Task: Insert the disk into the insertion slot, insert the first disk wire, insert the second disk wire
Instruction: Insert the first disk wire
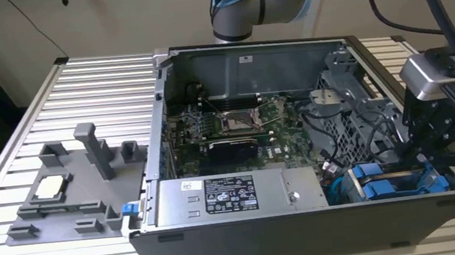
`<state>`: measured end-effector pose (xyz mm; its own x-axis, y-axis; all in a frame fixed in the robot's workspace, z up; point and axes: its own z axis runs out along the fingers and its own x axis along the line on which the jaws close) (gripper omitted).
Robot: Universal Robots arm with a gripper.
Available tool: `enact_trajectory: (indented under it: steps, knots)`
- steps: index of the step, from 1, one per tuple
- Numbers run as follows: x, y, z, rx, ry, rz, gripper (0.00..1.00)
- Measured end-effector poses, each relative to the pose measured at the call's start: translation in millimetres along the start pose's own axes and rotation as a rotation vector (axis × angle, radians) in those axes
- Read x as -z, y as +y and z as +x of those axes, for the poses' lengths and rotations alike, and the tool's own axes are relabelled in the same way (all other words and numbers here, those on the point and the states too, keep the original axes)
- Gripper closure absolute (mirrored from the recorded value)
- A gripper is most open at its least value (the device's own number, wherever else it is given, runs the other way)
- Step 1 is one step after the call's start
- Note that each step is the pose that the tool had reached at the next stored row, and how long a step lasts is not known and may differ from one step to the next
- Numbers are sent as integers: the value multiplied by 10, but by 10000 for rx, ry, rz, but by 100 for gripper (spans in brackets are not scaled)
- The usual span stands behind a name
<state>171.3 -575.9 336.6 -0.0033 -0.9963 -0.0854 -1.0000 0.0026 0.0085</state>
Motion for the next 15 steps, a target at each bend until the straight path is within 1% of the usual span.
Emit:
enact_trajectory:
  steps: [4, 5, 6, 7, 10, 15]
  knots:
    - [-6, 0, 1, 0, -4, 0, 80]
    - [-6, 0, 1, 0, -3, 0, 73]
    - [-1, 0, 1, 0, -2, 0, 73]
    - [18, 0, -1, -1, -5, 0, 73]
    - [125, 3, -10, 0, -3, 0, 73]
    - [346, 7, -29, 0, -4, 0, 73]
